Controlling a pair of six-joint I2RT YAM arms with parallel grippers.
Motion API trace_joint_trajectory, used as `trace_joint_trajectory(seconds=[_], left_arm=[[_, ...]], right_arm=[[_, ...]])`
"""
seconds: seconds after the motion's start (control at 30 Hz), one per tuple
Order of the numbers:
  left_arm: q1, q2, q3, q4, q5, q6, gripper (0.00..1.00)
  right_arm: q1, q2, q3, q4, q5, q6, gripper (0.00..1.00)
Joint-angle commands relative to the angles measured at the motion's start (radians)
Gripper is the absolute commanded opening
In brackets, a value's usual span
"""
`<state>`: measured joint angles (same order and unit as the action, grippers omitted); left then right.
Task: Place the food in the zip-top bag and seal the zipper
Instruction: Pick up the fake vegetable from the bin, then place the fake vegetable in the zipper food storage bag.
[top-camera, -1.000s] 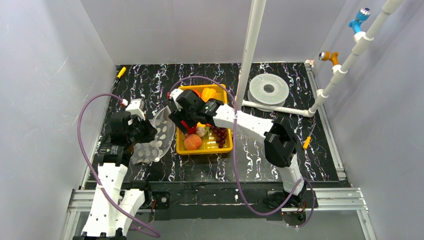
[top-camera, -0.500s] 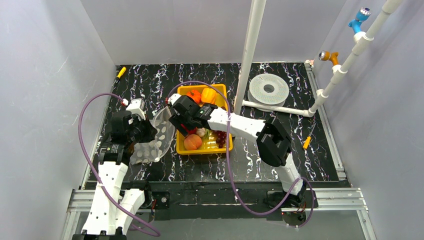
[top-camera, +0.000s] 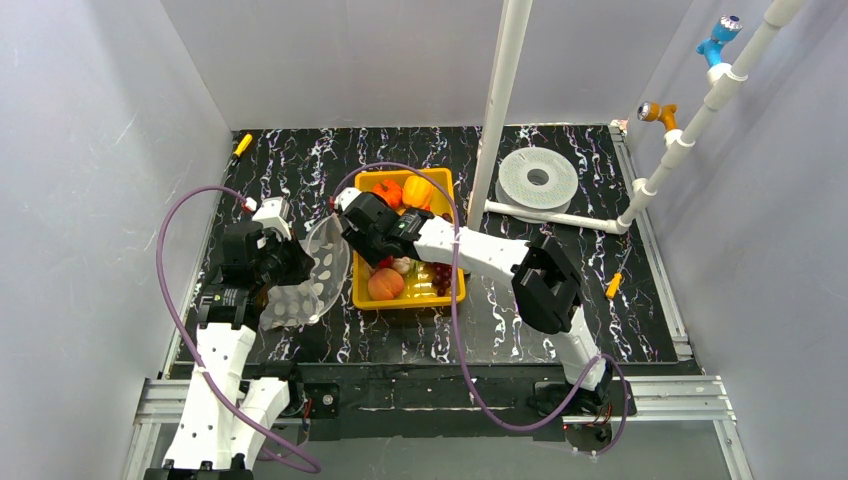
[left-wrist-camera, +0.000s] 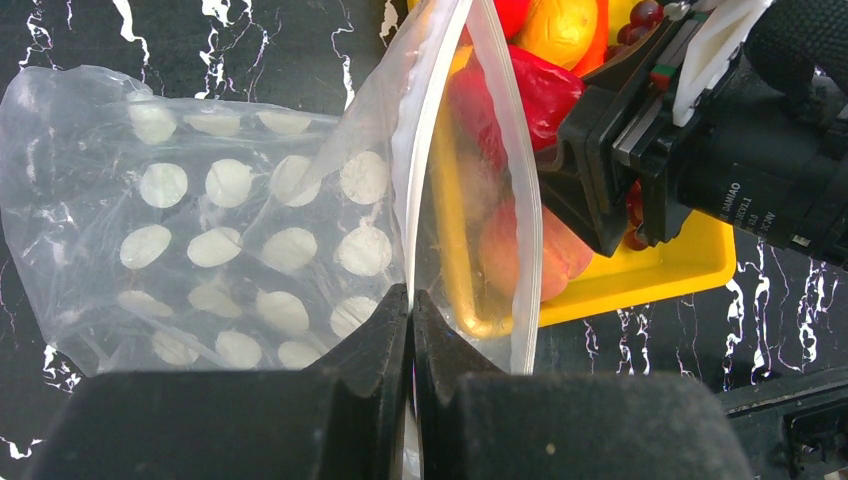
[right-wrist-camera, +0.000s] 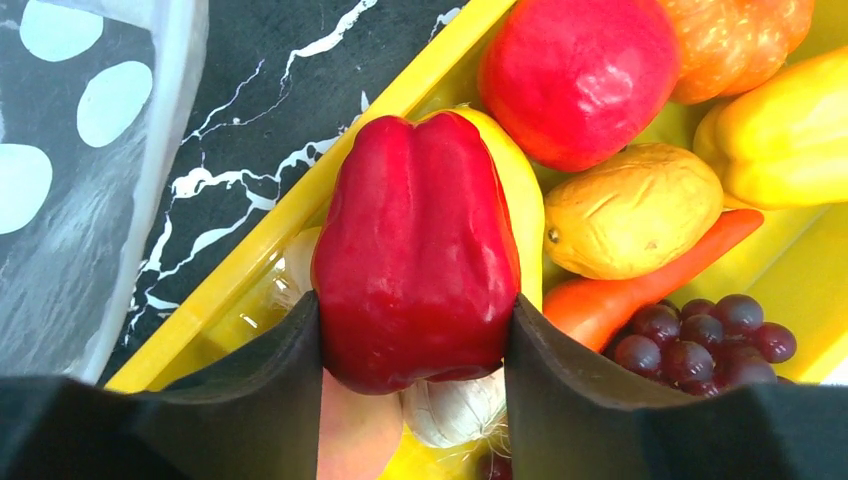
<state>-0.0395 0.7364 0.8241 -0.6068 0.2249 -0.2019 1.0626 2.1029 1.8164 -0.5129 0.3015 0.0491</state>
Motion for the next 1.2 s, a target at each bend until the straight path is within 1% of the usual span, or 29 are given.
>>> trace_joint_trajectory(seconds=[0.0, 0.23, 0.37, 0.47, 0.7, 0.77, 0.83, 0.9, 0.97, 1.07, 1.17], left_arm=[[-0.002, -0.009, -0.008, -0.006, -0.001, 0.004, 0.0], [-0.002, 0.001, -0.005, -0.007, 0.002, 0.006, 0.0], [-0.002, -0.003, -0.008, -0.003, 0.0, 0.003, 0.0], [-0.002, 0.005, -0.007, -0.003, 0.008, 0.005, 0.0], [-0.002, 0.011, -0.007, -0.002, 0.016, 0.006, 0.0], [-0.003, 0.01, -0.007, -0.002, 0.02, 0.005, 0.0], [-0.002, 0.006, -0.007, -0.002, 0.02, 0.006, 0.0], [-0.002, 0.0, -0.008, -0.001, 0.019, 0.006, 0.0], [-0.002, -0.004, -0.008, 0.0, 0.018, 0.004, 0.0], [-0.002, -0.013, -0.008, 0.0, 0.018, 0.004, 0.0], [-0.002, -0.03, -0.01, 0.002, 0.014, 0.003, 0.0]], right_arm=[[-0.002, -0.044, -0.013, 0.048, 0.027, 0.033, 0.37], [-0.014, -0.175, -0.091, 0.06, -0.001, 0.106, 0.15], [-0.016, -0.217, -0.102, 0.015, -0.005, 0.138, 0.06], [-0.016, -0.251, -0.107, -0.01, -0.013, 0.159, 0.02], [-0.015, -0.342, -0.05, -0.079, -0.142, 0.277, 0.01], [-0.015, -0.358, -0.033, -0.062, -0.212, 0.334, 0.03], [-0.014, -0.36, -0.033, -0.016, -0.33, 0.4, 0.05], [-0.011, -0.344, -0.039, 0.042, -0.436, 0.471, 0.06], [-0.007, -0.308, -0.016, 0.065, -0.496, 0.511, 0.06], [-0.005, -0.25, 0.034, 0.06, -0.541, 0.544, 0.06], [-0.005, -0.216, 0.052, 0.072, -0.562, 0.581, 0.06]])
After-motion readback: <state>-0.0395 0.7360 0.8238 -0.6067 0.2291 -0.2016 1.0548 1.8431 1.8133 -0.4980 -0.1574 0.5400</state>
